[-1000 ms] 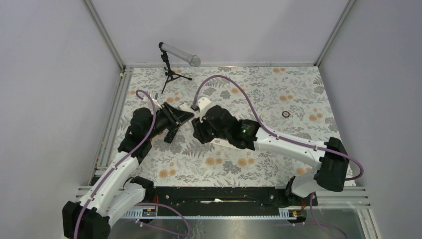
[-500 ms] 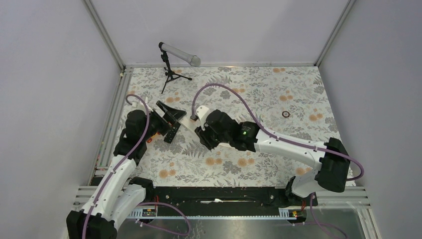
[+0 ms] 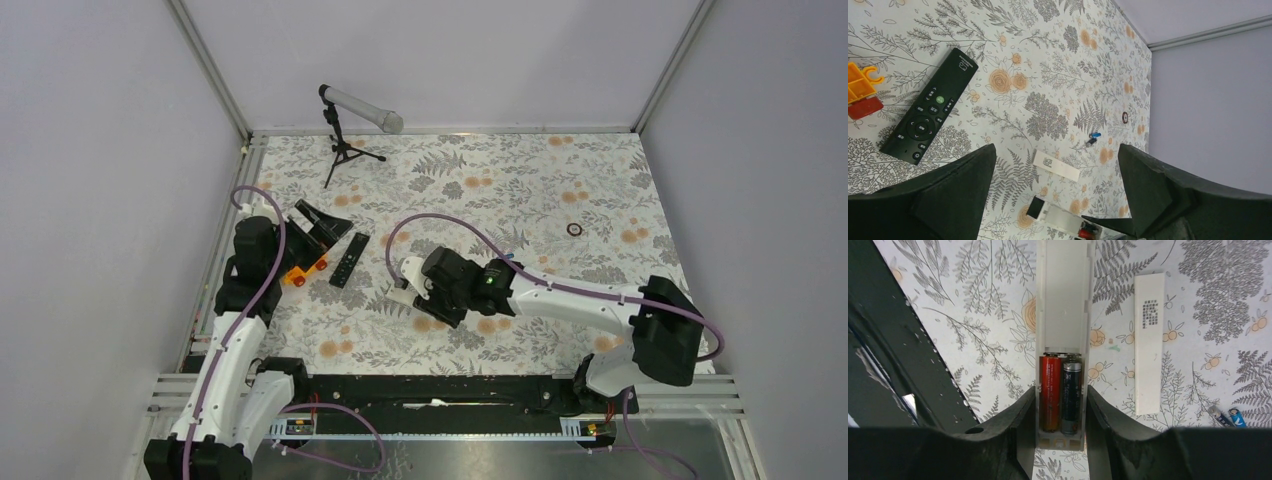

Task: Load the batteries into the remote control
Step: Place the remote control at the center of the board, then pick up the battery cover at the center of the board.

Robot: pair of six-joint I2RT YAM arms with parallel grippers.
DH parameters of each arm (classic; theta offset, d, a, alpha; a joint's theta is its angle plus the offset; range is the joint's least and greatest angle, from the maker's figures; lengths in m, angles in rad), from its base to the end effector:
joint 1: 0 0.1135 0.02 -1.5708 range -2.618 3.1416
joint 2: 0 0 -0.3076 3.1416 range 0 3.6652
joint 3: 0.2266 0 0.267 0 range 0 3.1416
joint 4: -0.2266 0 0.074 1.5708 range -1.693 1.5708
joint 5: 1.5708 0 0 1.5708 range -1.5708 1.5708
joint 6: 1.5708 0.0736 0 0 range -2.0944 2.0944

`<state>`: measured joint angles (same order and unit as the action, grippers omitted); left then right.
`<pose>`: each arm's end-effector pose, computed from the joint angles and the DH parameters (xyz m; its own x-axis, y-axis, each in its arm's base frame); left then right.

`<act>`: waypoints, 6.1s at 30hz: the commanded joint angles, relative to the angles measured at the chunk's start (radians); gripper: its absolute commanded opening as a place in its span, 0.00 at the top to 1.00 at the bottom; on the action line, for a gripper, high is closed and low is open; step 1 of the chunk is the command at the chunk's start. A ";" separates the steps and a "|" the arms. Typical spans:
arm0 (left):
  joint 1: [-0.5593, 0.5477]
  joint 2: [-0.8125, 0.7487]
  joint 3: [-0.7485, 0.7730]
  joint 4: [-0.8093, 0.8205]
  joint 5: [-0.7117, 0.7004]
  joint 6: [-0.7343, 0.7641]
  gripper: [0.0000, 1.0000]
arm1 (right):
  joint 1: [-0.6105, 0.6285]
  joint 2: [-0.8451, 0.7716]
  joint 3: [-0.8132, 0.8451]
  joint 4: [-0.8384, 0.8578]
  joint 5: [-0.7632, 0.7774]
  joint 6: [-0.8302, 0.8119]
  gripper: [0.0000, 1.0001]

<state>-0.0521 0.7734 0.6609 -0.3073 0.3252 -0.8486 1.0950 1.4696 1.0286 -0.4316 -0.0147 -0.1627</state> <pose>0.1949 -0.0337 0.3002 -0.5247 -0.6846 -0.5059 -0.0802 0.6314 -0.7713 0.1569 0.3069 0.2497 -0.2016 -0.7448 -0.6362 -0.9382 0.3334 -0.0930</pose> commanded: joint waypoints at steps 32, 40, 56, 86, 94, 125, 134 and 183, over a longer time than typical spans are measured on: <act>0.017 0.019 -0.087 0.109 0.170 0.021 0.01 | -0.002 0.156 0.092 -0.178 -0.090 -0.028 0.20; -0.065 0.096 -0.154 0.199 0.155 -0.006 0.01 | -0.257 -0.101 -0.048 0.069 -0.038 0.452 0.16; -0.340 0.460 -0.137 0.460 0.077 -0.053 0.26 | -0.398 -0.214 -0.338 0.154 0.086 0.979 0.36; -0.498 0.844 -0.028 0.674 -0.036 -0.097 0.48 | -0.457 0.007 -0.382 0.351 0.104 0.976 0.49; -0.515 0.882 -0.020 0.691 0.051 -0.171 0.54 | -0.455 0.018 -0.376 0.373 0.026 0.957 0.49; -0.677 0.513 -0.175 0.545 0.057 -0.326 0.55 | -0.456 -0.171 -0.472 0.352 -0.165 0.948 0.50; -0.712 0.432 -0.225 0.514 0.001 -0.365 0.56 | -0.455 -0.183 -0.510 0.341 -0.191 0.926 0.50; -0.732 0.314 -0.119 0.371 0.183 -0.086 1.00 | -0.454 -0.588 -0.510 0.262 -0.313 0.839 0.03</act>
<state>-0.8211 1.1683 0.5171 0.0948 0.3786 -1.0328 0.6357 0.9329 0.4873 -0.1181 -0.2470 0.7345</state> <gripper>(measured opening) 0.087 0.964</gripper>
